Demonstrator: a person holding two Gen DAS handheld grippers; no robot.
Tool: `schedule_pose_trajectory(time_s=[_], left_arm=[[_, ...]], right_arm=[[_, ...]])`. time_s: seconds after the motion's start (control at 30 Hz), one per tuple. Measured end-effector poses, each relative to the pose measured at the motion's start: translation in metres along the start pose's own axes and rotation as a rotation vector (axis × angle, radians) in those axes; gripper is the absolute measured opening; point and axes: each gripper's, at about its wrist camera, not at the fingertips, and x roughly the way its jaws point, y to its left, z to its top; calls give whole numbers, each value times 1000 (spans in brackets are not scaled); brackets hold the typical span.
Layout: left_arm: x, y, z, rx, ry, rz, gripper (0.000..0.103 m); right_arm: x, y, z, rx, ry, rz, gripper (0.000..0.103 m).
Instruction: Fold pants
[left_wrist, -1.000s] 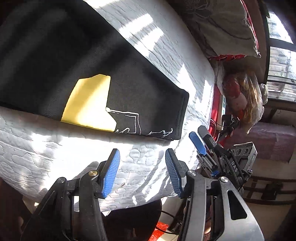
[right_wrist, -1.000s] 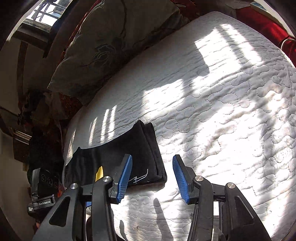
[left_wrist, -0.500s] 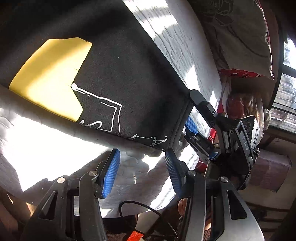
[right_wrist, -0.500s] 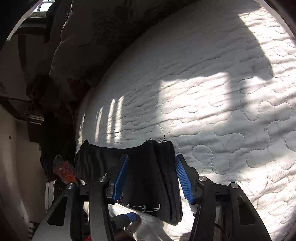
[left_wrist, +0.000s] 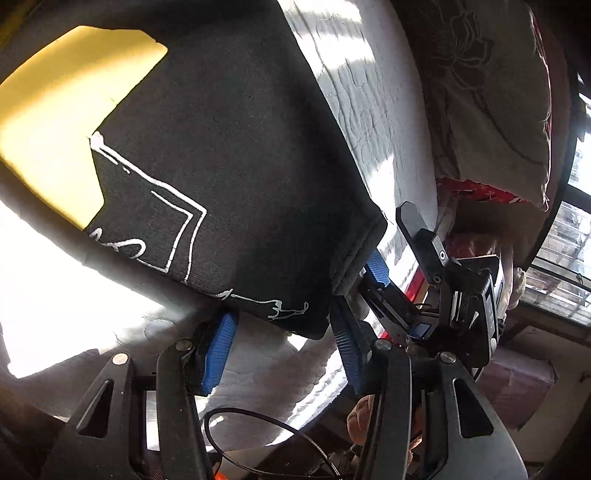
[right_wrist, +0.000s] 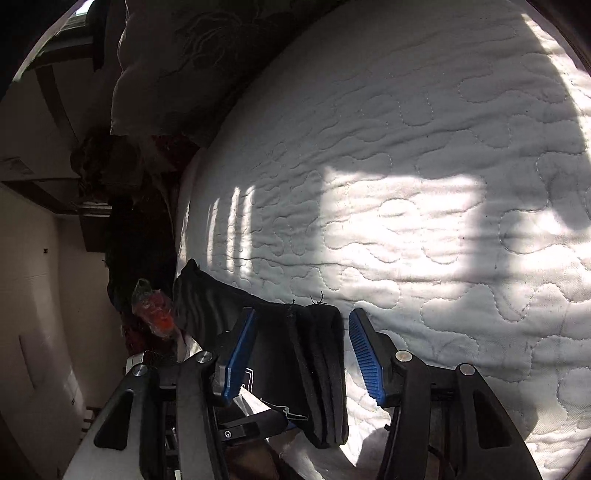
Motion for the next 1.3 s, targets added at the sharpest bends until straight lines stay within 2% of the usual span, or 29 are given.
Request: schedule_pose_trajectory(time_s=[0.13, 0.3, 0.37, 0.6, 0.67, 0.77, 0.9, 0.93, 1.03, 1.13, 1.3], left_arm=[[-4, 3, -5, 0, -27, 5, 49], [-1, 3, -6, -24, -48, -8, 49], [-2, 3, -9, -28, -62, -8, 49], [2, -2, -13, -13, -97, 2, 50], [4, -2, -10, -26, -93, -18, 52], [3, -1, -6, -35, -79, -42, 53], [6, -8, -7, 0, -82, -20, 53], [9, -12, -7, 10, -80, -9, 50], [20, -17, -1, 40, -45, 24, 14], [23, -4, 4, -21, -15, -16, 10], [26, -11, -1, 7, -51, -3, 10]], right_arm=[[8, 4, 5, -52, 41, -3, 55], [5, -5, 5, -72, 125, 17, 44], [5, -8, 6, -68, 144, 43, 44], [8, -8, 11, -53, 123, 77, 44], [9, -6, 11, -65, 118, 76, 44], [8, -11, 10, -62, 130, 73, 35], [4, -22, 11, -30, 115, 74, 22], [4, -21, 11, -35, 106, 66, 21], [5, -13, 8, -60, 73, 26, 20], [4, -13, 9, -54, 73, 19, 18], [3, -16, 7, -28, 76, 40, 22]])
